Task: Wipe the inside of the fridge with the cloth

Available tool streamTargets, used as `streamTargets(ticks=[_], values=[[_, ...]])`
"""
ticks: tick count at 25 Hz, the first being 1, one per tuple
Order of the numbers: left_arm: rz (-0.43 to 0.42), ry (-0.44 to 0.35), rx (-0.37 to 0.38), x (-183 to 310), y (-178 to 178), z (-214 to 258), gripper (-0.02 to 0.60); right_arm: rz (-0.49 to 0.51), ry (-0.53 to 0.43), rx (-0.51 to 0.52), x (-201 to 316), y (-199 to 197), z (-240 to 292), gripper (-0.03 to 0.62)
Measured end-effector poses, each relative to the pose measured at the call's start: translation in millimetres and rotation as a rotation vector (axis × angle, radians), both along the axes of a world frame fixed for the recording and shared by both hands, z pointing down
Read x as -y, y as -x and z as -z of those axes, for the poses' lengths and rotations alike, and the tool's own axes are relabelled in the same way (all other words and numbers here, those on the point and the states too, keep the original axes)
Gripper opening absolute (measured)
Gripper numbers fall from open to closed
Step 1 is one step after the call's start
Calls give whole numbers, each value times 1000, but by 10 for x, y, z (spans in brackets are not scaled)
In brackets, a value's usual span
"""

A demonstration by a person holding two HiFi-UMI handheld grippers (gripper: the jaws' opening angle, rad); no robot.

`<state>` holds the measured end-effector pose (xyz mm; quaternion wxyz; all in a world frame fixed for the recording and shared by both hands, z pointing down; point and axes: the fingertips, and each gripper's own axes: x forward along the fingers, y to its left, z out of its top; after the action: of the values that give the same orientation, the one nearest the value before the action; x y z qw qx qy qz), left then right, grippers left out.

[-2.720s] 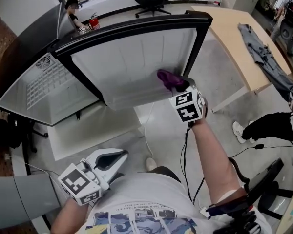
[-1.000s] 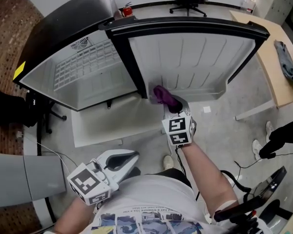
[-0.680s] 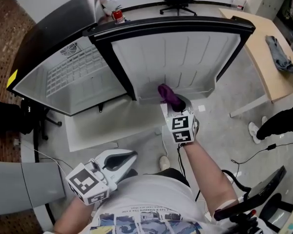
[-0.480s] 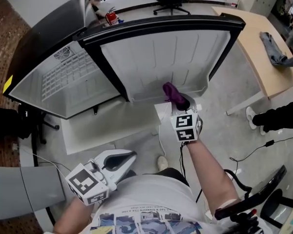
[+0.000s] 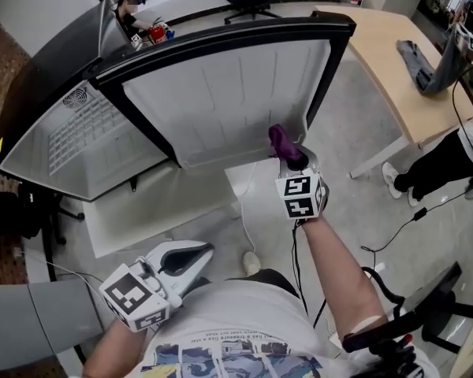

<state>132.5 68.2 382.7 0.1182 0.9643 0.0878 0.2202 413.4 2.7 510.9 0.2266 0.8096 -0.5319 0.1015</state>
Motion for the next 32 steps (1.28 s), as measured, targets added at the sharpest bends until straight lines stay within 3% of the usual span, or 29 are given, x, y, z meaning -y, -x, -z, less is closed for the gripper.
streamTargets(ticks=[9, 19, 24, 32], values=[[-2, -10, 11, -72, -53, 6, 6, 3, 26, -113, -128, -89, 145, 54], [-30, 1, -1, -128, -176, -7, 6, 9, -130, -102, -373, -67, 763, 54], [-27, 16, -7, -108, -212, -12, 6, 140, -147, -91, -283, 354, 823, 54], [8, 16, -18, -14, -109, 21, 6, 428, -81, -214, 189, 1397, 510, 54]])
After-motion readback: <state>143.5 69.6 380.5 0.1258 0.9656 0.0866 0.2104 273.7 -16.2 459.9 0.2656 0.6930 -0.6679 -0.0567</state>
